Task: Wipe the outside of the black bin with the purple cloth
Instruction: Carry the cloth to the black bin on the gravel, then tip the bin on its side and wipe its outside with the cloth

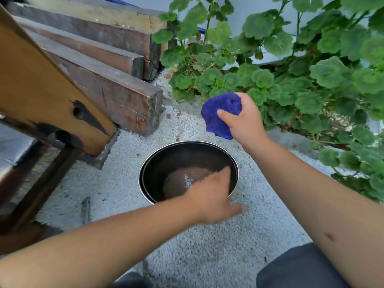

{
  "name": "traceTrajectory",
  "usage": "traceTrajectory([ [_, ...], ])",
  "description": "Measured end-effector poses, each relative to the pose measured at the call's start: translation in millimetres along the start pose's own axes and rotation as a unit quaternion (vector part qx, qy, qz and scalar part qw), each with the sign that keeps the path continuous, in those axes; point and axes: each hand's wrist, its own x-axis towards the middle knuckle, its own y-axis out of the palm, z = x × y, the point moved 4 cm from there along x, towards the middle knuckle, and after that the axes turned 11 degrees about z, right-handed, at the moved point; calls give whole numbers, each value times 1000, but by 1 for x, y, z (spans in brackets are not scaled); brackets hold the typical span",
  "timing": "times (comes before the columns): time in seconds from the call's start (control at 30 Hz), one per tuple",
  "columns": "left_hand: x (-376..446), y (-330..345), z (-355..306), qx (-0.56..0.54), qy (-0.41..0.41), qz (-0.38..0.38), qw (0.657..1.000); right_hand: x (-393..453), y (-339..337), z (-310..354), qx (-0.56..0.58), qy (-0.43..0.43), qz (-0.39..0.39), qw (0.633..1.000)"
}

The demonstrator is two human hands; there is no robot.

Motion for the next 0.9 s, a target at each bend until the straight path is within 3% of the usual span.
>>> traceTrajectory([
  [0.1, 2, 43, -4, 167, 1, 7, 986, -1, -4, 1, -18, -12, 4, 1000],
  [0.2, 8, 37, 4, 195, -17, -10, 981, -4, -7, 3, -35, -22, 10, 999],
  [0.33, 14, 15, 11, 144, -14, -30, 989, -10, -15, 9, -31, -49, 5, 998],
  [0.43, 10, -34, 28, 74, 17, -108, 991, -8, -27, 22, -37, -73, -20, 996],
  [0.6, -19, -122, 84, -178, 35, -167, 969, -7, -42, 43, -29, -101, -58, 993],
  [0.67, -38, -135, 107, -290, 62, -196, 935, -5, -45, 49, -34, -123, -78, 989],
  [0.77, -64, -131, 133, -467, 116, -246, 841, -4, -40, 55, -80, -148, -91, 981],
  [0.9, -66, -104, 163, -623, 110, -274, 724, -3, -24, 46, -120, -168, -64, 976],
])
